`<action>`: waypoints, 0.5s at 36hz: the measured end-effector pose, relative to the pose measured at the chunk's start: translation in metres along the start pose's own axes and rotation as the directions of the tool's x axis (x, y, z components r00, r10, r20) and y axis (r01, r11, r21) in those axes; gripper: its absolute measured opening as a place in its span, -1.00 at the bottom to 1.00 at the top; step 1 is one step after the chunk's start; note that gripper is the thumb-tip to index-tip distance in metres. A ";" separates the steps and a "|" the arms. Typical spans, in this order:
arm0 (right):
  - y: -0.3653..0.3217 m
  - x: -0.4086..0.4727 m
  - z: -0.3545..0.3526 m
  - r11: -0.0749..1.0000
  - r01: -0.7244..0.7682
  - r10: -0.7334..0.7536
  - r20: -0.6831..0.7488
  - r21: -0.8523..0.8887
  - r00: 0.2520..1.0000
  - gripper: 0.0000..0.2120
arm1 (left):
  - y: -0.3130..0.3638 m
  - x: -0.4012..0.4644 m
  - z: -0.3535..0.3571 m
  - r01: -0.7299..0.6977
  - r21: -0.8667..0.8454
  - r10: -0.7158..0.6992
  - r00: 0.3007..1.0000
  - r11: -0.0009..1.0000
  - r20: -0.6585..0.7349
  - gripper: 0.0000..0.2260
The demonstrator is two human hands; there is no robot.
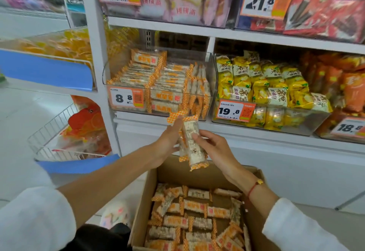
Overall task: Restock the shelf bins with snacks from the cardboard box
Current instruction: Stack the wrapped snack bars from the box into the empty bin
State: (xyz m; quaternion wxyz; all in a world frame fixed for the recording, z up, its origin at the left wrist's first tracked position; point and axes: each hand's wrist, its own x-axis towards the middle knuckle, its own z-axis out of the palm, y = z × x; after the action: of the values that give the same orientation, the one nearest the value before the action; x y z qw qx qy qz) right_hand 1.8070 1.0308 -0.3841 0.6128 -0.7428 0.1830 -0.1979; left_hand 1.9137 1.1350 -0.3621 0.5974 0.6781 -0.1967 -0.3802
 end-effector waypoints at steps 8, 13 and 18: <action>-0.038 0.008 0.009 0.953 0.182 -0.197 -0.039 -0.244 0.980 -0.80 | 0.029 -0.011 -0.003 -0.117 0.020 0.116 0.991 0.993 0.071 -0.57; -0.055 0.017 0.022 0.849 0.252 -0.264 0.040 -0.465 0.964 -0.62 | 0.030 -0.006 -0.006 -0.183 0.056 0.180 0.982 0.981 0.054 -0.24; -0.086 0.038 0.016 0.874 0.219 -0.085 0.307 -0.435 0.948 -0.35 | 0.052 -0.007 -0.016 -0.274 -0.016 0.271 0.958 0.962 -0.096 -0.28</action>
State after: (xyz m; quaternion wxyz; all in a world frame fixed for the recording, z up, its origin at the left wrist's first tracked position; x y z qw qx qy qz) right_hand 1.8509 1.0405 -0.2995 0.4197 -0.8999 0.0774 -0.0902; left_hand 1.9311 1.1395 -0.3109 0.6623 0.6528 -0.2548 -0.2653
